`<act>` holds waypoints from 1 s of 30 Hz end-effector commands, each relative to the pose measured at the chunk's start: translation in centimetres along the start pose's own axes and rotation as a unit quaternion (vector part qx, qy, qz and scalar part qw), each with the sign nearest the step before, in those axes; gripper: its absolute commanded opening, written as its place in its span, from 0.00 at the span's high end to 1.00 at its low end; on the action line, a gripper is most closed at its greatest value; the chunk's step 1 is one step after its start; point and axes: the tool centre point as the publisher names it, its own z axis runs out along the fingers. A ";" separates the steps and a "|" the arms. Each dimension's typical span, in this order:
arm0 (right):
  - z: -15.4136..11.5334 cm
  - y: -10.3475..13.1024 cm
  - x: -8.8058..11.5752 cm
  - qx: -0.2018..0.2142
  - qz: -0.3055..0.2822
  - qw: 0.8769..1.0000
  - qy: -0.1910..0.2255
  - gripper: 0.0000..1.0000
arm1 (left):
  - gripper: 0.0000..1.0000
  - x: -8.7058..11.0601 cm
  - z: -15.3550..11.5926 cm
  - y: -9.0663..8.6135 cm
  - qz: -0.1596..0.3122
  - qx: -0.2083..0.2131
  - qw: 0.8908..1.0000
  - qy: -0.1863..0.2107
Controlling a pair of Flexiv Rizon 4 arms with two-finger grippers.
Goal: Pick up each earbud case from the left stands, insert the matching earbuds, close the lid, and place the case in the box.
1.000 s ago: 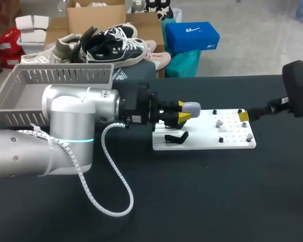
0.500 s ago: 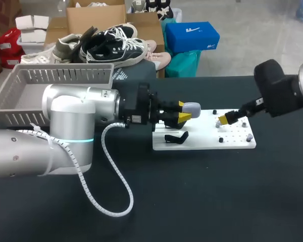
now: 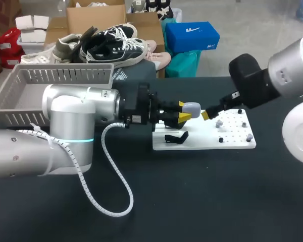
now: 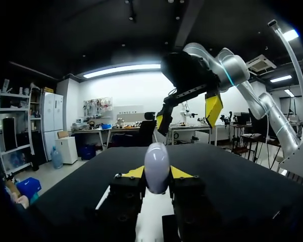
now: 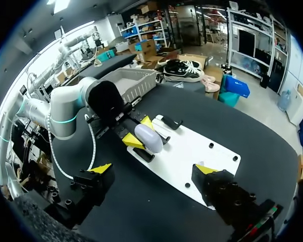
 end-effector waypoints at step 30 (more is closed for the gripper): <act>4.0 -1.0 -1.5 0.042 0.011 0.998 0.053 0.00 | 1.00 0.0 0.0 0.2 0.000 0.003 1.000 0.000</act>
